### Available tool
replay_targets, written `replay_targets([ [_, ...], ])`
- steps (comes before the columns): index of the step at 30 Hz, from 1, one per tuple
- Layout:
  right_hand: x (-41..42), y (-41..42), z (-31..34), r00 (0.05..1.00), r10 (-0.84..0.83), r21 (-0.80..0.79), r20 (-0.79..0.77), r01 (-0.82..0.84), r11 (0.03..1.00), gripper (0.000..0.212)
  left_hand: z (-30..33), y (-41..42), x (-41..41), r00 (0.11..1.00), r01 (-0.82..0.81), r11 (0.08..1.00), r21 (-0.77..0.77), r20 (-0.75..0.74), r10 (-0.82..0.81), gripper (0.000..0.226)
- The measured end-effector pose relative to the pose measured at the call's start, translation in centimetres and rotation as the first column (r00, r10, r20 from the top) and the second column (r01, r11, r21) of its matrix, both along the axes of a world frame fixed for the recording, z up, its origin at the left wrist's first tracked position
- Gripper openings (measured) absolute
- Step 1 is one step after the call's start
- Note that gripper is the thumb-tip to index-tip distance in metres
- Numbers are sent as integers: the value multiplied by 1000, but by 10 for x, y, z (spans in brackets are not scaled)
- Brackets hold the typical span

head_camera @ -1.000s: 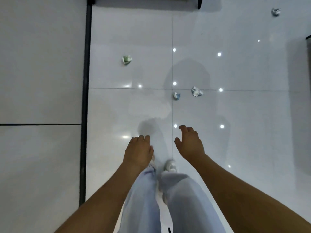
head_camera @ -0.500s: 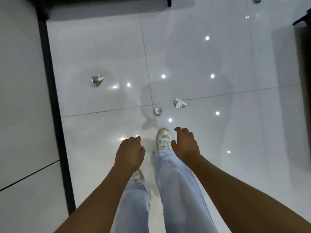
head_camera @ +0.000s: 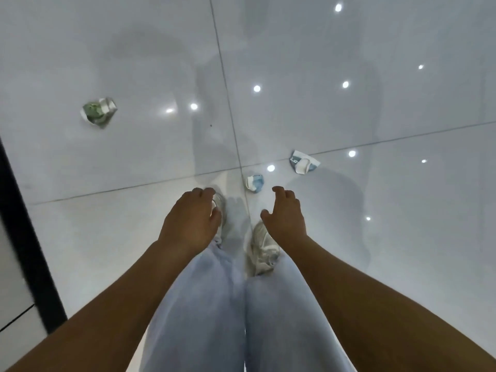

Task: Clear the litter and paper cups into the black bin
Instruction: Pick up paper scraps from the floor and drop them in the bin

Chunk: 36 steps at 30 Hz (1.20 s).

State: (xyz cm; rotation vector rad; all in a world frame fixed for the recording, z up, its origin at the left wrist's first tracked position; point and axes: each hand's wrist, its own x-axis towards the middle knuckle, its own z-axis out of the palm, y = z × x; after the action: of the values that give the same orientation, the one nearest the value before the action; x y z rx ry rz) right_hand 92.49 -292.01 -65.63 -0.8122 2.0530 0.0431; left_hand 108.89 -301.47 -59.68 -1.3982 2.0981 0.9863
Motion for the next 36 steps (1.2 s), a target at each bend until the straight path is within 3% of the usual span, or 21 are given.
replay_targets([
  [7,17,-21,-152,999,-37,-49,-12,36,998,75,-137,-21,-6,997,-48,998,46,-58,51,38],
  [12,27,-19,-188,988,-95,-125,-126,79,989,57,-171,-15,-4,999,-20,990,137,-47,26,38],
  [19,23,-10,-139,1000,20,-218,-13,-22,976,57,-140,-12,-35,999,-47,978,201,5,47,42],
  [26,17,-7,-58,994,-14,-312,111,48,949,71,-83,-9,-74,996,35,950,309,-85,-9,52],
  [32,5,4,-19,994,-37,-382,107,75,921,69,-53,1,-96,984,-20,895,446,-151,97,56],
  [36,-9,14,-18,997,39,-334,71,-13,942,74,-53,4,-102,986,10,925,380,-155,53,52],
])
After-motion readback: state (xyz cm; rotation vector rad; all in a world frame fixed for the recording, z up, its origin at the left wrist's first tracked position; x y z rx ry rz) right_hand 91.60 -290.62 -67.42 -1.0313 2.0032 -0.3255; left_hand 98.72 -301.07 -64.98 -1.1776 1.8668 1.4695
